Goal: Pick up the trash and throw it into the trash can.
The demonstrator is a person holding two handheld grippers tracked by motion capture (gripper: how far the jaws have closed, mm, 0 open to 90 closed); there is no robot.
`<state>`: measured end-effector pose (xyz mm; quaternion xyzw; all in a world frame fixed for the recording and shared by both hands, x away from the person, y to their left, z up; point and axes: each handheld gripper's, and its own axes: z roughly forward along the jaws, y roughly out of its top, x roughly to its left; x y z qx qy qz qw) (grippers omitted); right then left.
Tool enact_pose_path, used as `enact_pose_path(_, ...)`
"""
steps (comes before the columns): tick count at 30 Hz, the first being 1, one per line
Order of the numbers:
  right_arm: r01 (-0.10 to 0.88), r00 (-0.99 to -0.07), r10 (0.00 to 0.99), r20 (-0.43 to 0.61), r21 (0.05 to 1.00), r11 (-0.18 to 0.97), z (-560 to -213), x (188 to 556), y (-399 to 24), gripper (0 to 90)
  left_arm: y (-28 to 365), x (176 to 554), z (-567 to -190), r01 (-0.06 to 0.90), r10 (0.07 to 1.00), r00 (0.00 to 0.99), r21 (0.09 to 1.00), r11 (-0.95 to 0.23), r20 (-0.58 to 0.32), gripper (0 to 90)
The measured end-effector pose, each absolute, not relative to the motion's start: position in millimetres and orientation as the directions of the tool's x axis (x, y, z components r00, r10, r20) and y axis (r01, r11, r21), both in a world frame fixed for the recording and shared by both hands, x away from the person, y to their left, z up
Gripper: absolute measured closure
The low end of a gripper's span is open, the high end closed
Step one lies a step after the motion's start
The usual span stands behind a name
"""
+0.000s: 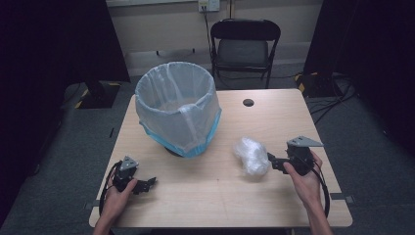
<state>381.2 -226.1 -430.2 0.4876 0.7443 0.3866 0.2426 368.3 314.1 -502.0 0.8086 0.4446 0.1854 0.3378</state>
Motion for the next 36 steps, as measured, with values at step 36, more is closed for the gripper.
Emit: enact_pose_path(36, 0.603, -0.531, 0.847, 0.001, 0.703, 0.377, -482, 399, -160, 11.8, 314, 368, -502, 0.594, 0.845, 0.535, 0.712, -0.375, -0.002, 0.0)
